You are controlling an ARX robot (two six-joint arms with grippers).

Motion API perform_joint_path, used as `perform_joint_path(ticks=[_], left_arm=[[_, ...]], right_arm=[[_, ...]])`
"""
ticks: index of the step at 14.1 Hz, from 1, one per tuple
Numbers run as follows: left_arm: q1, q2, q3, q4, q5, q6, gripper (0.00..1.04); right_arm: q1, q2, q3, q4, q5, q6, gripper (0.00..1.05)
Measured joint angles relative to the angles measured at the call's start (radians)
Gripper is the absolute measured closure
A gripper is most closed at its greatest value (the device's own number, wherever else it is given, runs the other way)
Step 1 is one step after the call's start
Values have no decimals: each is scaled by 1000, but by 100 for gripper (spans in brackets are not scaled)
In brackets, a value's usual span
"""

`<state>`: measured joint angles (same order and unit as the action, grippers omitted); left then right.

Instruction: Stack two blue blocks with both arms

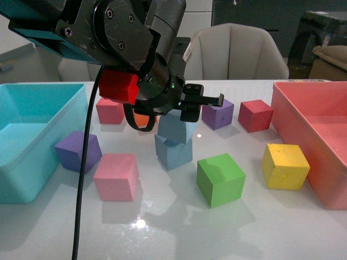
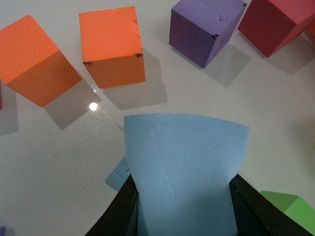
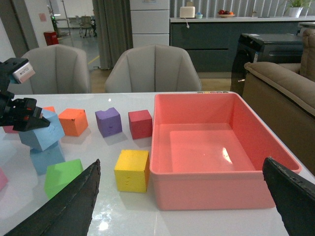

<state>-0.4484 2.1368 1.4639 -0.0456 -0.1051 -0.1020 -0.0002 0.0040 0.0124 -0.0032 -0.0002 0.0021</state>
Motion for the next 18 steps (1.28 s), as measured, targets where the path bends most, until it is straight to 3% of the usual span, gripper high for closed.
perform_joint_path(ticks=[8, 9, 11, 14, 18], left_arm=[[13, 34, 14, 8, -12, -23, 66], [13, 35, 14, 8, -12, -26, 63], [13, 48, 15, -1, -11, -26, 31], [14, 54, 19, 8, -2, -30, 5], [21, 46, 32, 38, 6, -47, 7]], right_arm=[[0, 0, 0, 0, 0, 0, 6], [0, 0, 0, 0, 0, 0, 6], [0, 0, 0, 0, 0, 0, 6], [0, 0, 0, 0, 0, 0, 6], [0, 0, 0, 0, 0, 0, 6]])
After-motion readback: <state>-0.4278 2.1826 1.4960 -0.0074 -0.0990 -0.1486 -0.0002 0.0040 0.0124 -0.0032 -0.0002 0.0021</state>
